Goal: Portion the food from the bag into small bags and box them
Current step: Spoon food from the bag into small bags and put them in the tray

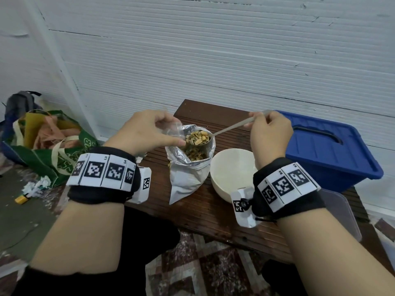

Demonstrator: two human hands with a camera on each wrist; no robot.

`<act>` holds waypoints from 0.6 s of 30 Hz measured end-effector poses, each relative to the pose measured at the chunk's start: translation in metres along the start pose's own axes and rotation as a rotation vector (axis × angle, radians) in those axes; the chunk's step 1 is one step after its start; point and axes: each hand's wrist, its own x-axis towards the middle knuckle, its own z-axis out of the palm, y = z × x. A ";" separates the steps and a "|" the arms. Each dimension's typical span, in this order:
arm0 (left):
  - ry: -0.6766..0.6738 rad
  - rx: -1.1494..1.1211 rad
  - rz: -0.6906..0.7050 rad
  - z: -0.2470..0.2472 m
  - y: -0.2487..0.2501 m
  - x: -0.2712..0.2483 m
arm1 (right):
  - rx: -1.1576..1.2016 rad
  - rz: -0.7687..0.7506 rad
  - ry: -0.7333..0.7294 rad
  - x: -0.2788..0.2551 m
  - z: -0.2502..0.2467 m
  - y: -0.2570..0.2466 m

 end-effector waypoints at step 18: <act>0.009 0.222 0.043 0.021 0.006 0.012 | -0.007 0.061 -0.195 0.008 0.015 -0.020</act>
